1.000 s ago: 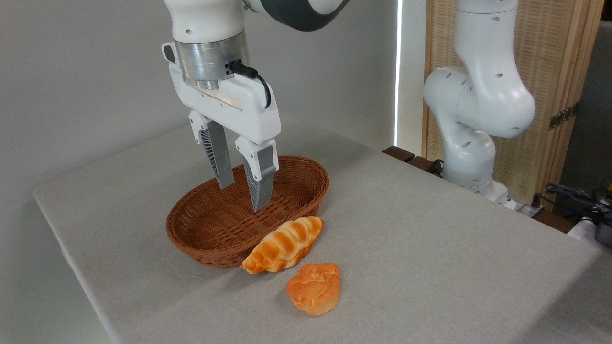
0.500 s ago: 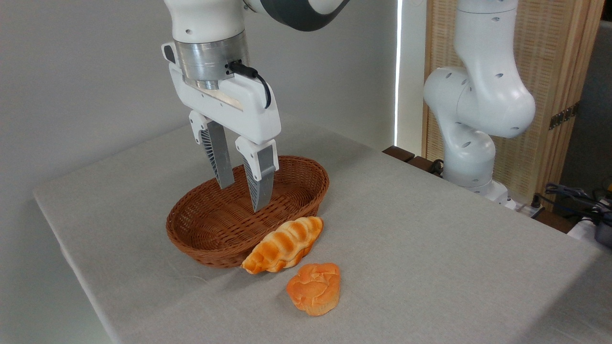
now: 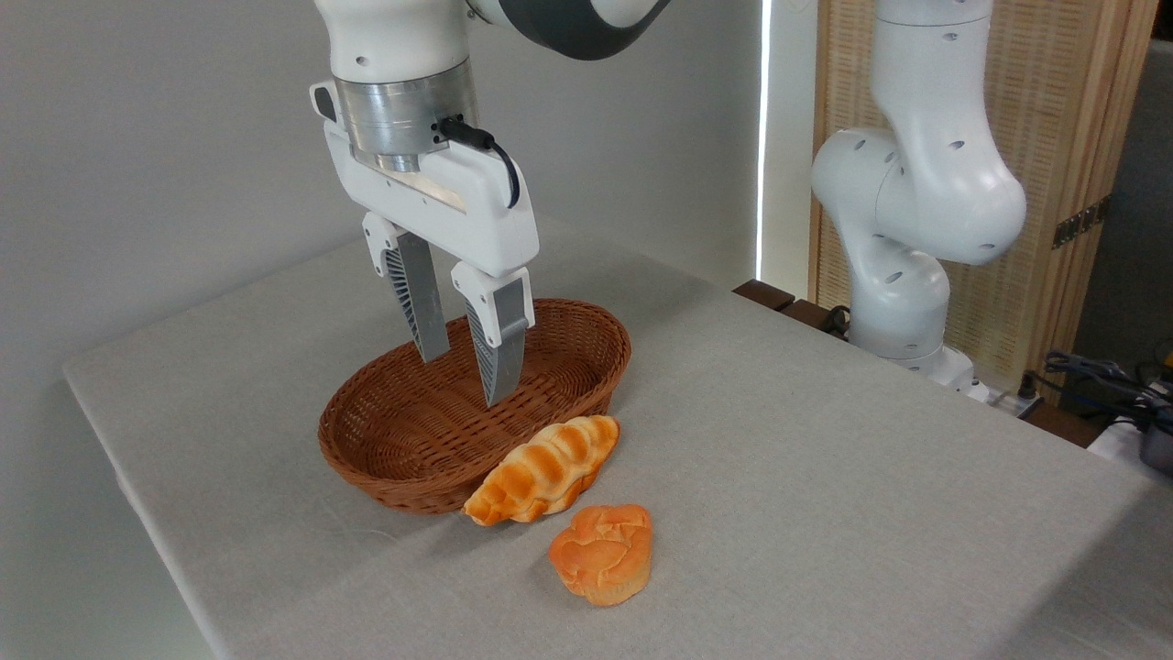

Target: Put bread into the basket

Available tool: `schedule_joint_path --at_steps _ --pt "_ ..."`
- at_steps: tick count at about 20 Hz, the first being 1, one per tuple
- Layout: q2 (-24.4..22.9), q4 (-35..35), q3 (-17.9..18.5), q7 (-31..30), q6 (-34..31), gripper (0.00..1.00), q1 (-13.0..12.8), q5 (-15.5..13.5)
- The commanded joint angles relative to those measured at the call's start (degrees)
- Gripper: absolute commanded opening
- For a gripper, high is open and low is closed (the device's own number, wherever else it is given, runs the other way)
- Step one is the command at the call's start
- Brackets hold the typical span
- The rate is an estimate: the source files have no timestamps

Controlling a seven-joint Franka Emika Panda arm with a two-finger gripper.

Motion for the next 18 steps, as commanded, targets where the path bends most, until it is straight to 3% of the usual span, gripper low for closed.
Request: schedule_joint_path --at_steps 1,12,18 --pt "-0.2 0.8 0.4 -0.3 -2.0 1.0 -0.1 -0.7" --pt "-0.1 0.8 0.5 -0.1 -2.8 1.0 0.0 -0.7" --pt "-0.2 0.6 2.1 4.8 -5.4 1.0 0.1 -0.7"
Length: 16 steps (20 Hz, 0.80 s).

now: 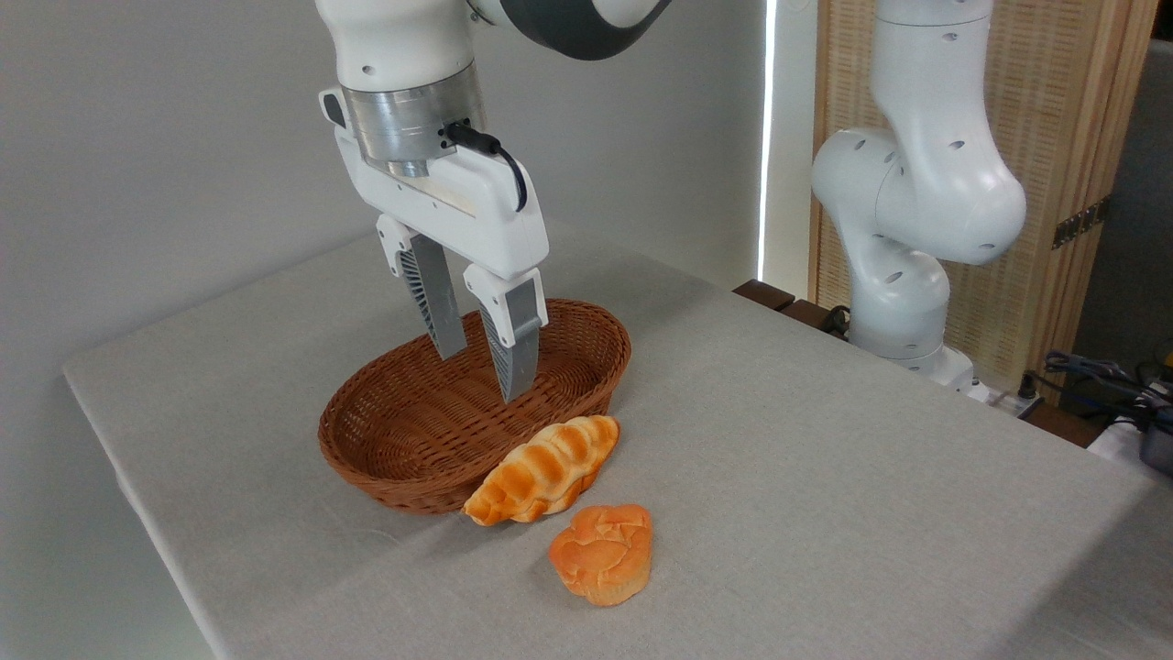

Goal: Put bread into the basket
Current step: 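Move the gripper over the small orange bun and lower it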

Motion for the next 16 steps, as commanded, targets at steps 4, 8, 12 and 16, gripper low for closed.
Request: schedule_joint_path --at_steps 4,8,12,16 --pt "-0.2 -1.5 4.3 10.2 -2.4 1.0 0.1 -0.3" --pt "0.0 -3.6 7.4 14.6 -1.0 1.0 0.1 0.0" --pt "0.1 -8.9 10.3 19.6 3.6 1.0 0.1 0.0" --pt "0.8 -14.5 10.9 20.4 11.8 1.0 0.2 0.0"
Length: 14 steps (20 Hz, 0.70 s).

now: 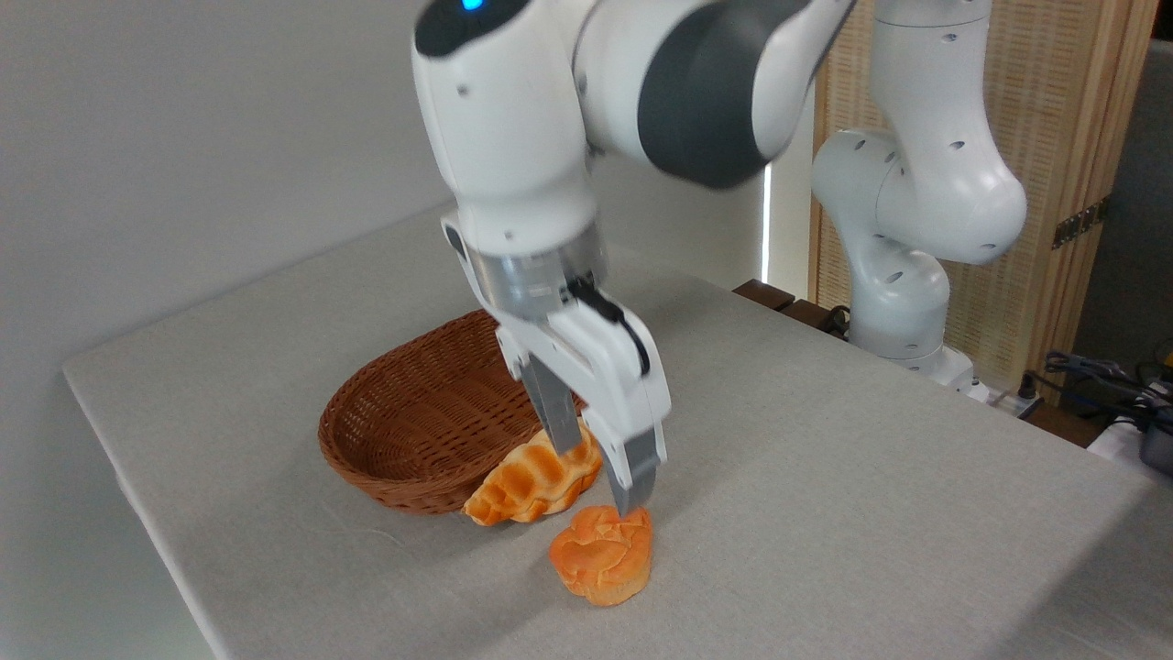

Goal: Put bread into the basket
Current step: 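Move the gripper over the small orange bun and lower it, then close the gripper on the orange bun and lift it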

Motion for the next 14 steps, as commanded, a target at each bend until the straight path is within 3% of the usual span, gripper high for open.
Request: schedule_joint_path --at_steps 1,11,13,14 --pt "0.8 -5.0 0.6 1.6 8.2 1.0 -0.3 0.0" --pt "4.7 -5.5 0.6 2.1 11.9 0.99 -0.4 0.1" --pt "4.8 -5.5 0.6 2.1 11.9 0.66 -0.4 0.0" --pt "4.8 -5.5 0.6 2.1 11.9 0.55 -0.4 0.0"
